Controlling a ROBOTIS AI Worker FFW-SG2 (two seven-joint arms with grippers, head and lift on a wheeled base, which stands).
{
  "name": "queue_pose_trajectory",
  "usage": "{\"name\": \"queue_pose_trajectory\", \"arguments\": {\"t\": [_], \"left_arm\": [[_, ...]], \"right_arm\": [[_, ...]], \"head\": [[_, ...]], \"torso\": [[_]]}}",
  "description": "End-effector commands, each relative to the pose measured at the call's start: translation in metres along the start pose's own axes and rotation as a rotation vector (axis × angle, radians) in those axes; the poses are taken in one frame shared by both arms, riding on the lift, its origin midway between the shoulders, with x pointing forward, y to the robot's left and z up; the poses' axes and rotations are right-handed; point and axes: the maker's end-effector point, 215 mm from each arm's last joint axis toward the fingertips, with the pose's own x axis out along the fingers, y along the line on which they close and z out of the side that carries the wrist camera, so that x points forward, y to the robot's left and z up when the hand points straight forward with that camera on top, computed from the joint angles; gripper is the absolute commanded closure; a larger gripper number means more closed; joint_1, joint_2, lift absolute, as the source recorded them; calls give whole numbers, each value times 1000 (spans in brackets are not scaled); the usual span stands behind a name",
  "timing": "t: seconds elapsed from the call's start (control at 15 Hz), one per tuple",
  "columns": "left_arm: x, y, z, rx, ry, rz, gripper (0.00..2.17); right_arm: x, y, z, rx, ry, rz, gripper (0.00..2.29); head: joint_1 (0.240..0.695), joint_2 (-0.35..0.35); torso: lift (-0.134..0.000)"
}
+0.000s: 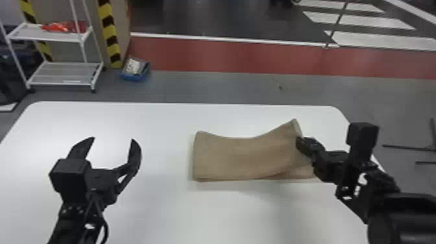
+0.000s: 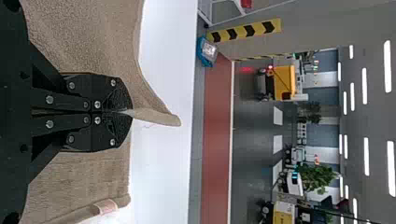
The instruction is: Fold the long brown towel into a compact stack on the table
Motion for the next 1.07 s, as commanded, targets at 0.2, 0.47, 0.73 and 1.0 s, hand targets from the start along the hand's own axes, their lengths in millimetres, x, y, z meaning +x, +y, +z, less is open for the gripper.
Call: {"name": "queue_pose_trajectory", "arguments": {"t": [0.2, 0.47, 0.73, 1.0], "left_arm": [[-2, 1, -11, 3, 20, -9, 147], [2, 3, -17, 7, 30, -8, 147], [6, 4, -19, 12, 33, -8, 147], [5, -1, -23, 13, 38, -17, 147]], "right_arm": [[6, -49, -52, 11, 118, -65, 1413], [27, -33, -55, -49, 72, -37, 1413], [5, -41, -7, -36, -36, -43, 1413], [7, -82, 0, -39, -21, -95, 1413]], "head": [[695, -158], [695, -188], [695, -169], [695, -191]], "torso": [[-112], [-112], [-112], [-112]]}}
